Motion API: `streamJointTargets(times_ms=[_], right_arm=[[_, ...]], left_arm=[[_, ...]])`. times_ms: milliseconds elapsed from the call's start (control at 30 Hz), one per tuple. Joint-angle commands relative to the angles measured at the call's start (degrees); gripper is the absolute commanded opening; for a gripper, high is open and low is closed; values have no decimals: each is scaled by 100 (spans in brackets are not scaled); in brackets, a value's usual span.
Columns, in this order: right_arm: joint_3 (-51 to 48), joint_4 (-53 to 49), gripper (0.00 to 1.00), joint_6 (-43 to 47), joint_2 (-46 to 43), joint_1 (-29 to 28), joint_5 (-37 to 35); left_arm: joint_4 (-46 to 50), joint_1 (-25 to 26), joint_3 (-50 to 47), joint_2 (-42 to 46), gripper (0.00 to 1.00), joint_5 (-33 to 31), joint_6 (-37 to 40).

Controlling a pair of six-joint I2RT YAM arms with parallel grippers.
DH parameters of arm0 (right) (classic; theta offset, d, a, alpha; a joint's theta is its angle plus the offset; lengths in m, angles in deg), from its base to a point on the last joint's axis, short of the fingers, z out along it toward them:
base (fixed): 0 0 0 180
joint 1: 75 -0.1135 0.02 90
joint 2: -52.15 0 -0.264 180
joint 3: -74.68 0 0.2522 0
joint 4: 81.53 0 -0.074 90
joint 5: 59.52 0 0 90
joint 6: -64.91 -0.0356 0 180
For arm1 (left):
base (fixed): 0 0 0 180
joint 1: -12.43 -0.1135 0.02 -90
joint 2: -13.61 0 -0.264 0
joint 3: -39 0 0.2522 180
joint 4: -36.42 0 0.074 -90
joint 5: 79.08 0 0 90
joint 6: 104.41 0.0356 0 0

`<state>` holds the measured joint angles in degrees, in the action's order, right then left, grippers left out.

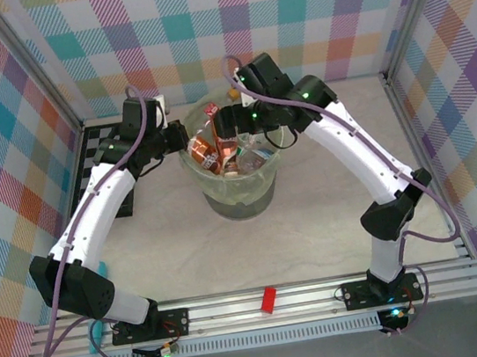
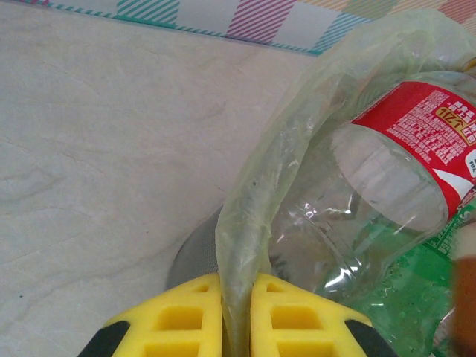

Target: Put the plastic bottles in the bin

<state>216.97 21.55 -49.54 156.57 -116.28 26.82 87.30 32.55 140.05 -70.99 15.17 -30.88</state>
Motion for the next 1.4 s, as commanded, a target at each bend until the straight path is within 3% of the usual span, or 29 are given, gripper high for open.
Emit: streamJointTargets(times_ms=[0, 133, 267, 467, 800, 900, 1133, 1367], right_arm=[[387, -169, 85, 14, -319, 14, -81], [436, -63, 82, 54, -434, 15, -366], [445, 171, 68, -65, -198, 2, 5], [437, 417, 60, -100, 324, -129, 123], [203, 568, 57, -186, 331, -183, 212], [260, 605, 60, -116, 35, -170, 71], [-212, 838, 80, 172, -790, 15, -441], [-1796, 1324, 89, -25, -1910, 1066, -223]], left_arm=[[-84, 98, 230, 4, 8, 190, 51], [-116, 97, 210, 4, 8, 195, 52], [-133, 97, 211, -4, 8, 208, 30], [-173, 100, 175, -16, 8, 252, 1], [-243, 141, 113, -39, 8, 296, -84], [-262, 154, 116, -65, 8, 287, -98], [-337, 203, 153, -153, 9, 384, -122], [-362, 247, 203, -304, 23, 511, -82]])
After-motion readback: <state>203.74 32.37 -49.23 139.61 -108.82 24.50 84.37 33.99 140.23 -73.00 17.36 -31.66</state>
